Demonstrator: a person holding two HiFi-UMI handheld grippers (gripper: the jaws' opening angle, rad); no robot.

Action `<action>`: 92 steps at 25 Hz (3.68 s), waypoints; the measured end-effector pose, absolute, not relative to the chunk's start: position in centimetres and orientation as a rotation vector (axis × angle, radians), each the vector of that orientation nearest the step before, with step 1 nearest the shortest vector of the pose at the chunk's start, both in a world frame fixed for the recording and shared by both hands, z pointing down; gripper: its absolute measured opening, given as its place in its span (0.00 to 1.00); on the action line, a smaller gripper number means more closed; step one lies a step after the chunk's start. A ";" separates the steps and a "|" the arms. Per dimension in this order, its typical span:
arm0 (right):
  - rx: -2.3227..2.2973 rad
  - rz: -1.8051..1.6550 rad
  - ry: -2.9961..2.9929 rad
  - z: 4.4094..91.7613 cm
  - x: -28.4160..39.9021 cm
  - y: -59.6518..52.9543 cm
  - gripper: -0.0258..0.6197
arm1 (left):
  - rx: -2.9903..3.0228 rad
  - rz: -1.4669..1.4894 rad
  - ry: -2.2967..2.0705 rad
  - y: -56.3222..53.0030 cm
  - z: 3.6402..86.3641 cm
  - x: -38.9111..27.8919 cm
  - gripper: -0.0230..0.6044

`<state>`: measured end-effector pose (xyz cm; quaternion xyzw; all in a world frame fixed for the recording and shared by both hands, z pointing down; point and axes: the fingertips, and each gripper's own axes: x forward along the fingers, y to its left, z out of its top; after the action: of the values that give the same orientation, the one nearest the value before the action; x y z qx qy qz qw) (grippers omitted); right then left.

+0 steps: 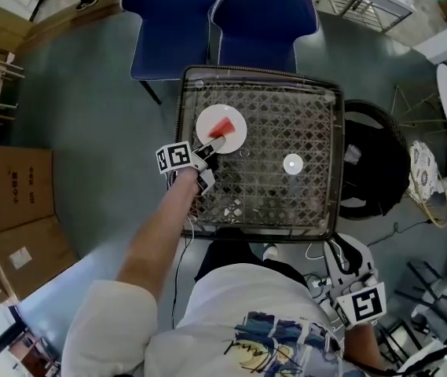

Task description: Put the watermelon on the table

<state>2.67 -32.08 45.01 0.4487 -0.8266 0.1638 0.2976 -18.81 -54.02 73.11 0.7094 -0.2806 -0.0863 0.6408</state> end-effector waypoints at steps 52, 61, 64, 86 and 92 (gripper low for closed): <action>1.314 0.516 -2.231 45.8 3.8 -31.6 0.15 | 1.227 0.148 -0.782 -54.9 79.4 -20.0 0.34; 1.273 0.494 -2.260 45.6 3.9 -30.9 0.15 | 1.157 0.112 -0.805 -52.7 79.6 -20.6 0.34; 1.271 0.492 -2.270 45.5 4.0 -30.6 0.15 | 1.160 0.157 -0.818 -51.7 79.8 -20.9 0.34; 1.187 0.401 -2.389 44.5 4.4 -29.7 0.15 | 1.323 0.170 -0.827 -48.5 74.4 -21.2 0.40; 1.068 0.321 -2.505 43.6 5.5 -27.4 0.15 | 1.605 0.087 -0.823 -43.5 67.0 -19.0 0.29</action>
<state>5.47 -27.38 43.60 0.3817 -0.8954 0.1148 0.1986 -19.02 -43.55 66.98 0.6980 -0.3576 0.0378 0.6192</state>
